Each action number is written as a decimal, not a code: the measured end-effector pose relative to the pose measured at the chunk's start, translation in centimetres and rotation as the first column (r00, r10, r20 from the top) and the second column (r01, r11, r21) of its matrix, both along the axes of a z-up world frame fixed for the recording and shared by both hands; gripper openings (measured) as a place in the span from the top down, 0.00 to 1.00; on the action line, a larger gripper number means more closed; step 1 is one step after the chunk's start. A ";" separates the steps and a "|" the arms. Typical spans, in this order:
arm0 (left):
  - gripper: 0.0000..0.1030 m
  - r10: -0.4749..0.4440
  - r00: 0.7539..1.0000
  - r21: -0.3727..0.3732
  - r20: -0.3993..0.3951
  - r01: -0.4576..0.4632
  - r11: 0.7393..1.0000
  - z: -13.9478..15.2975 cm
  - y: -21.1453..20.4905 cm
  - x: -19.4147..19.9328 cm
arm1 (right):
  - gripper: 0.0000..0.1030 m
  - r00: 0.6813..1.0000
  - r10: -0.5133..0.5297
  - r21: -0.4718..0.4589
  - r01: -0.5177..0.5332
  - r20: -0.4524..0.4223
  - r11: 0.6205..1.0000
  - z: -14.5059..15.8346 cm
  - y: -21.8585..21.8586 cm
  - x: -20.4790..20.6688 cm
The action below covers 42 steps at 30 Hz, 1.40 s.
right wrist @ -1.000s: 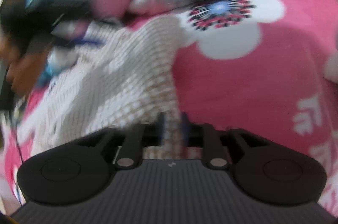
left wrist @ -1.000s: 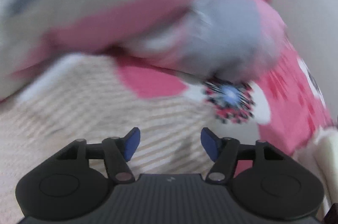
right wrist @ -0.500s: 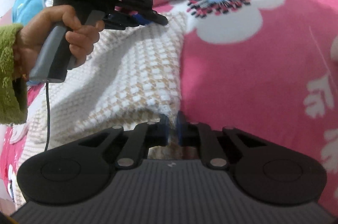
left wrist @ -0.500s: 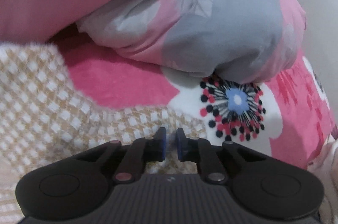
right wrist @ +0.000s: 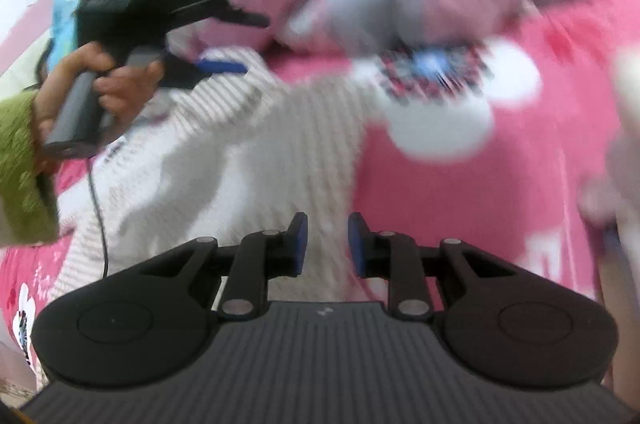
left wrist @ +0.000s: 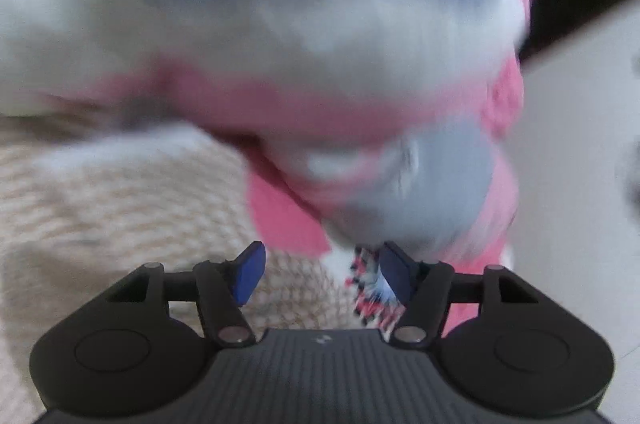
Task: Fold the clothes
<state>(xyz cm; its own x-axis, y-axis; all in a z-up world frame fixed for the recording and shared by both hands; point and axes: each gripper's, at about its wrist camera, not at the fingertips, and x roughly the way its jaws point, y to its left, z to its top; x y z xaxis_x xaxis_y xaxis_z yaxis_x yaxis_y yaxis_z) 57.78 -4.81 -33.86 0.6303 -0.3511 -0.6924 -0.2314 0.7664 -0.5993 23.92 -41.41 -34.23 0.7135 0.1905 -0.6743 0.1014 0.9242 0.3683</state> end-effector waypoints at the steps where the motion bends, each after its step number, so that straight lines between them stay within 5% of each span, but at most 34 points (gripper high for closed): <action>1: 0.35 0.048 0.999 0.003 0.007 -0.048 0.999 1.5 1.9 -1.2 | 0.79 0.999 0.035 -0.012 -0.035 0.023 0.999 0.4 0.8 1.1; 4: 0.27 0.183 0.983 0.094 0.031 -0.185 0.978 6.7 7.4 -5.6 | 0.79 0.988 0.148 -0.050 -0.146 0.046 0.988 -0.2 3.4 4.4; 10: 0.18 0.390 0.920 0.360 0.024 -0.372 0.856 14.6 13.8 -16.5 | 0.80 0.949 0.299 -0.112 -0.309 -0.101 0.944 -7.6 7.1 10.1; 12: 0.15 0.436 0.900 0.409 0.002 -0.398 0.821 14.2 14.3 -19.5 | 0.79 0.940 0.331 -0.125 -0.339 -0.077 0.933 -6.5 7.4 10.0; 17: 0.15 0.549 0.833 0.414 -0.068 -0.477 0.775 7.4 14.2 -24.5 | 0.77 0.915 0.403 -0.118 -0.403 -0.023 0.908 -3.1 8.3 9.6; 24: 0.23 0.520 0.836 0.294 -0.176 -0.460 0.838 -1.9 13.6 -24.8 | 0.64 0.764 0.644 -0.223 -0.621 0.042 0.751 -1.3 16.7 11.3; 27: 0.24 0.409 0.893 0.222 -0.190 -0.367 0.904 -3.8 14.3 -24.6 | 0.51 0.696 0.713 -0.211 -0.688 0.079 0.695 -0.7 20.4 14.3; 30: 0.27 0.268 0.948 0.284 -0.170 -0.213 0.935 -4.9 14.2 -23.5 | 0.48 0.619 0.784 -0.177 -0.767 0.049 0.617 -1.4 24.2 18.7; 34: 0.42 0.163 0.969 0.283 -0.187 -0.106 0.953 -6.3 14.2 -22.0 | 0.48 0.452 0.883 -0.144 -0.889 -0.127 0.435 -4.3 27.6 25.5; 36: 0.47 0.116 0.977 0.284 -0.180 -0.061 0.957 -6.8 14.1 -21.4 | 0.53 0.388 0.903 -0.084 -0.922 -0.182 0.379 -5.0 28.5 26.9; 37: 0.59 0.104 0.980 0.292 -0.168 -0.051 0.955 -6.7 13.8 -21.2 | 0.71 0.366 0.909 -0.061 -0.931 -0.200 0.361 -5.0 28.7 27.0; 38: 0.72 0.096 0.982 0.300 -0.161 -0.044 0.953 -6.6 13.6 -21.0 | 0.83 0.350 0.911 -0.047 -0.936 -0.217 0.349 -5.0 28.9 27.1; 40: 0.83 0.110 0.985 0.294 -0.136 -0.066 0.954 -5.9 13.7 -20.8 | 0.88 0.357 0.909 -0.057 -0.934 -0.217 0.353 -4.2 28.9 26.7; 42: 0.85 0.137 0.986 0.265 -0.093 -0.108 0.958 -4.9 14.2 -20.7 | 0.89 0.412 0.894 -0.066 -0.911 -0.177 0.407 -2.6 28.0 26.2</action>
<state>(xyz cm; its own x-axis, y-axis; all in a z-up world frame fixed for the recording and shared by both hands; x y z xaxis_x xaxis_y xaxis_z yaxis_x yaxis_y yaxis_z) 37.07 9.36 -38.75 0.5731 -0.0763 -0.8160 -0.3858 0.8533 -0.3508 50.12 -13.42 -36.81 0.1121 0.5881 -0.8010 -0.7952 0.5364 0.2826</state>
